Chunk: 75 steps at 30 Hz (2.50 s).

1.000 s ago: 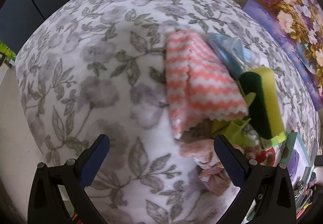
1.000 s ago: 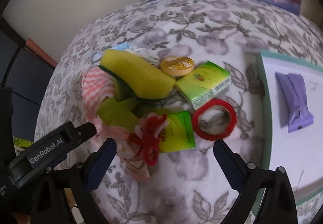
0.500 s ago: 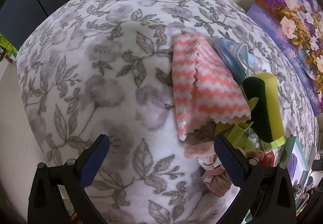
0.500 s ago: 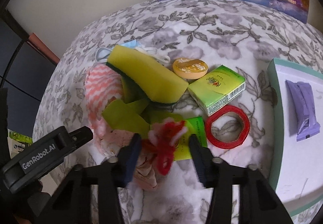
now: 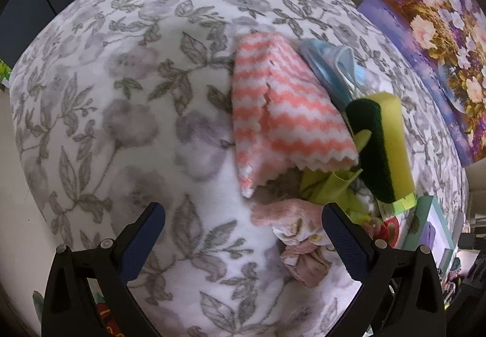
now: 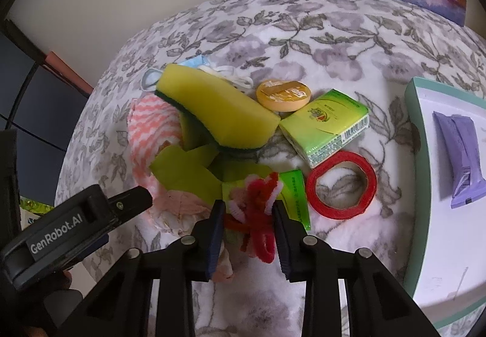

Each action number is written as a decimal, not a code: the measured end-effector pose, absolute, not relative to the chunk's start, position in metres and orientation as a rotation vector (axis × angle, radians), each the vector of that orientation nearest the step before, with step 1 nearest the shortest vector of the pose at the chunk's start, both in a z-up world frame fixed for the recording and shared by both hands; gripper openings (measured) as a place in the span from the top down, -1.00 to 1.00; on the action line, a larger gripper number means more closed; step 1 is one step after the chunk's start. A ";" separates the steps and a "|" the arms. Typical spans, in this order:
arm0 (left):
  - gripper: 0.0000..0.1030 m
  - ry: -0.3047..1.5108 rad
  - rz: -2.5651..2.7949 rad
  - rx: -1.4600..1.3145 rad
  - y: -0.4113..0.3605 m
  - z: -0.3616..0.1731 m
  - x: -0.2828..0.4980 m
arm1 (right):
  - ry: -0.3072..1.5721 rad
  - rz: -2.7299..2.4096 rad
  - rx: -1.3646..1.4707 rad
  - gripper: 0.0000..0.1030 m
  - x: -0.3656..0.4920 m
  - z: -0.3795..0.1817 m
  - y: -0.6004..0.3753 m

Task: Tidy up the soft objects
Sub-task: 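Grasp the red pipe-cleaner toy with the right tool while the left tool grasps pink lace fabric, then carry the red toy and pink lace fabric into the tray and release both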

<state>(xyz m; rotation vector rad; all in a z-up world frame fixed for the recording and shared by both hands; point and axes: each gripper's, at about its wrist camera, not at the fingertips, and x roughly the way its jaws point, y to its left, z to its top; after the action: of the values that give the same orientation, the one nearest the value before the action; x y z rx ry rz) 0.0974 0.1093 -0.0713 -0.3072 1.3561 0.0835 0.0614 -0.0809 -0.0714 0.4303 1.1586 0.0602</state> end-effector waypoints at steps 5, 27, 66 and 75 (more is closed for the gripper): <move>-0.99 1.385 0.036 -0.319 0.097 -0.076 0.099 | 1.167 0.058 0.455 0.36 0.058 -0.070 -0.089; -0.03 1.452 -0.042 -0.225 0.036 -0.102 0.104 | 1.156 0.018 0.529 0.36 0.034 -0.054 -0.136; 0.69 1.085 -0.246 -0.105 -0.039 0.046 0.071 | 0.997 -0.132 0.623 0.36 0.003 -0.001 -0.228; 0.68 1.101 -0.381 0.040 -0.144 0.044 0.065 | 1.017 -0.344 0.692 0.36 -0.023 -0.020 -0.310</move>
<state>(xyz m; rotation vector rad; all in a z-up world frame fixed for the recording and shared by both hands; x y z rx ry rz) 0.0653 -0.1439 0.0438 0.0397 1.1012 -0.3810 -0.0226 -0.3102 -0.0204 0.6915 1.0167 -0.3438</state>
